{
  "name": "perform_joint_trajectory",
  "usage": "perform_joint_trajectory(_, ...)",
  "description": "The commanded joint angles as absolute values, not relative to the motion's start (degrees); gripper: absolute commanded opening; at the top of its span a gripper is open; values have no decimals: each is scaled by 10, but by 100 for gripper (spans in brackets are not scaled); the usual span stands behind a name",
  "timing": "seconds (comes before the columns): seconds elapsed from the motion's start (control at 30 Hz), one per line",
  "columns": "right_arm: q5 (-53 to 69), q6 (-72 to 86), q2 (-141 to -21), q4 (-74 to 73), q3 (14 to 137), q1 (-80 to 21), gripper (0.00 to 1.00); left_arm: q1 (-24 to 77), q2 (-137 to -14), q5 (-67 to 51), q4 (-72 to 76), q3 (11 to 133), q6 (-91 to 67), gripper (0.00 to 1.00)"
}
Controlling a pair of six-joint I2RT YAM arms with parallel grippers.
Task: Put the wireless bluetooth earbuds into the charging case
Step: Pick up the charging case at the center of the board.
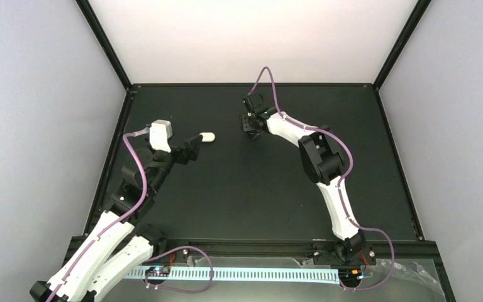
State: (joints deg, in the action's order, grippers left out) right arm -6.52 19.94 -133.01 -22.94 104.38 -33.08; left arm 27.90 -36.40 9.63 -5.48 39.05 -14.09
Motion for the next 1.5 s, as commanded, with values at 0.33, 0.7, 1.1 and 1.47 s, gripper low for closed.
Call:
perform_joint_trajectory(0.33, -62, 169, -1382, -311, 1115, -331, 52, 282, -367, 82, -32, 389, -138, 99)
perform_joint_trajectory(0.7, -74, 166, -1352, -297, 1058, -335, 33, 282, -357, 87, -31, 387, -136, 99)
perform_joint_trajectory(1.1, -52, 226, -1031, -158, 646, -373, 31, 286, -358, 77, -27, 384, -144, 99)
perform_joint_trajectory(1.47, -60, 224, -885, -227, 474, -478, 32, 290, -368, 59, -22, 382, -145, 99)
